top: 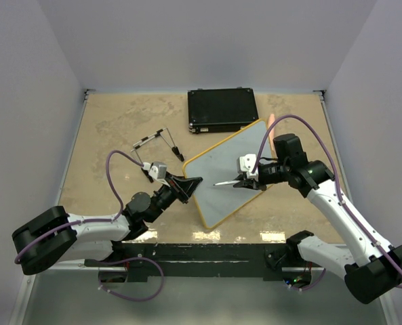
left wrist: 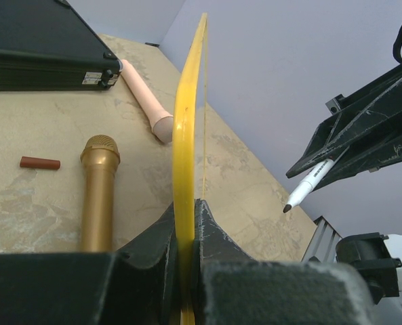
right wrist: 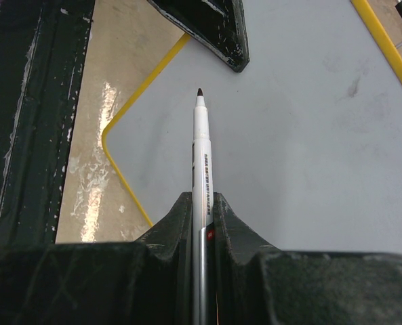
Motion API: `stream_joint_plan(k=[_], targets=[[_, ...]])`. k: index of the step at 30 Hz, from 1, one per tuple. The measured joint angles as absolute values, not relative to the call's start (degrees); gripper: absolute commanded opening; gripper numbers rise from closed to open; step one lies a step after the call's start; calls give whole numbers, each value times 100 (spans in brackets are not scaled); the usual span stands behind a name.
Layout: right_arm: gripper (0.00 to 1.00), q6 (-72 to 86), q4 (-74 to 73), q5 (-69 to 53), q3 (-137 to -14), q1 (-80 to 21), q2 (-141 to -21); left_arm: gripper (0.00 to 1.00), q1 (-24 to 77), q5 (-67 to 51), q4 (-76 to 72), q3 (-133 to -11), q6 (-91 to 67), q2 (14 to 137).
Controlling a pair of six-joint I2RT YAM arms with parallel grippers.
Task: Write a sentence on the whiteboard
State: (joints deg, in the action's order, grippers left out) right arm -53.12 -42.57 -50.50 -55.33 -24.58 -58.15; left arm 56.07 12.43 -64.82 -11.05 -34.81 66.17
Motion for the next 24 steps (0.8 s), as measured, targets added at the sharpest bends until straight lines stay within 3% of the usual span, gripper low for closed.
stream_joint_plan(k=[24], targets=[[0, -5190, -4150, -4980, -5535, -2458, -5813, 0, 5607, 1247, -6554, -1105, -3487, 6687]])
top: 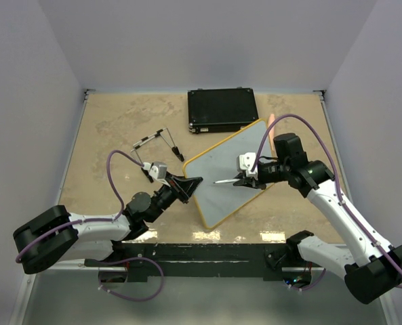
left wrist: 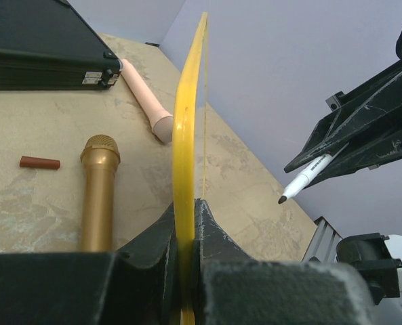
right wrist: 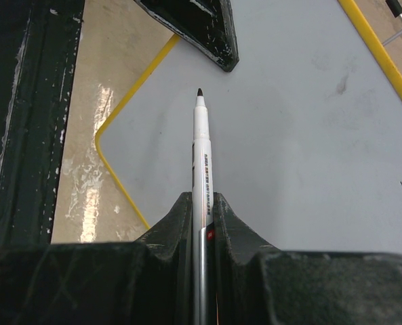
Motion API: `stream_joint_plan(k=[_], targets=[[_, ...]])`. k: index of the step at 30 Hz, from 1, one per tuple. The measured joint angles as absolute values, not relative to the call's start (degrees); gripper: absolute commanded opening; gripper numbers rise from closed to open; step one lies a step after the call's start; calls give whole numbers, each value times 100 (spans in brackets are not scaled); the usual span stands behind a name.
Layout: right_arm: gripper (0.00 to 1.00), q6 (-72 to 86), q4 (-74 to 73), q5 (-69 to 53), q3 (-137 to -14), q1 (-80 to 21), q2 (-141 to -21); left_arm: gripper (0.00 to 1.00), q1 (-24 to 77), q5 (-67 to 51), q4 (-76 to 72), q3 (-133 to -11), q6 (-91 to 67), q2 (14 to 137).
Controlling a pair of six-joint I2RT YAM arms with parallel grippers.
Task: Write a sentence on the whiteboard
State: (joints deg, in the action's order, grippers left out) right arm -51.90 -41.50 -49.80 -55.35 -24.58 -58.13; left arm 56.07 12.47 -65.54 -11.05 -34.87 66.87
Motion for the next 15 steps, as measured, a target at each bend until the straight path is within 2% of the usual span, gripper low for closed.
stream_joint_plan(k=[15], targets=[[0, -4425, -3415, -4379, -5533, -2757, -5813, 0, 5634, 1337, -6554, -1107, -3557, 6724]])
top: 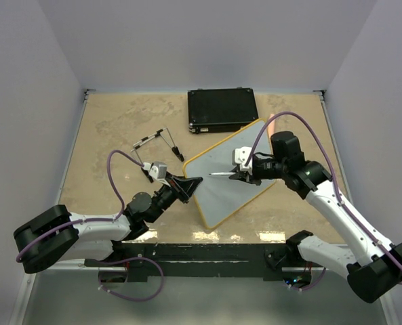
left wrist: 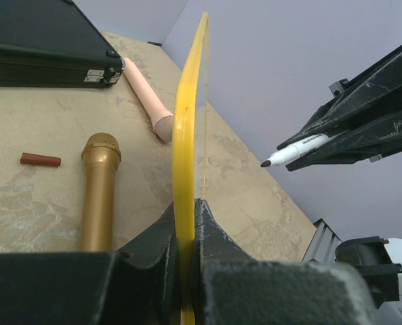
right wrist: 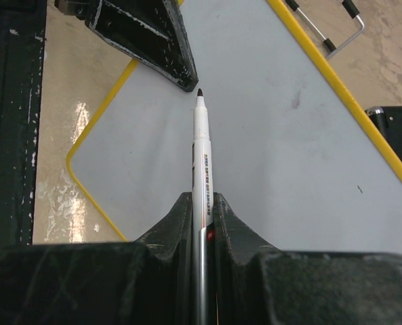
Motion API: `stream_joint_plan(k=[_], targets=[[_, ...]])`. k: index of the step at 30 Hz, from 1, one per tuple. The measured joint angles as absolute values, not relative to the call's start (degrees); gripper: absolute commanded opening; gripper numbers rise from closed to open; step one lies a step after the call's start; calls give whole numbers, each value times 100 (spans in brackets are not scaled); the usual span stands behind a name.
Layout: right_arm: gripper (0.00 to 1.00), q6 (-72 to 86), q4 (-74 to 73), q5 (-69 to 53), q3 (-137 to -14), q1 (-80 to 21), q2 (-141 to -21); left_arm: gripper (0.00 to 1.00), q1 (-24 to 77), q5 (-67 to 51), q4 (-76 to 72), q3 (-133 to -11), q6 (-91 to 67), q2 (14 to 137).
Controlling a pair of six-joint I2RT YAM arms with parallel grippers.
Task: Write a sentence on the whiteboard
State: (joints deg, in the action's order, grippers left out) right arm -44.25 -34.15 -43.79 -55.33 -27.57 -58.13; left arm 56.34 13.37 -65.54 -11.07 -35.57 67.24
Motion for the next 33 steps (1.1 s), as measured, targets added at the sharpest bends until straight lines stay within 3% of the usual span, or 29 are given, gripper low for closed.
stream_joint_plan(k=[15, 33], targets=[[0, -3435, -2285, -3629, -5533, -3144, -6114, 0, 5634, 1352, -6506, -1173, -3577, 6761], [0, -3297, -2115, -3343, -5502, -3221, -6257, 0, 5634, 1319, -6528, -1179, -3535, 6794]])
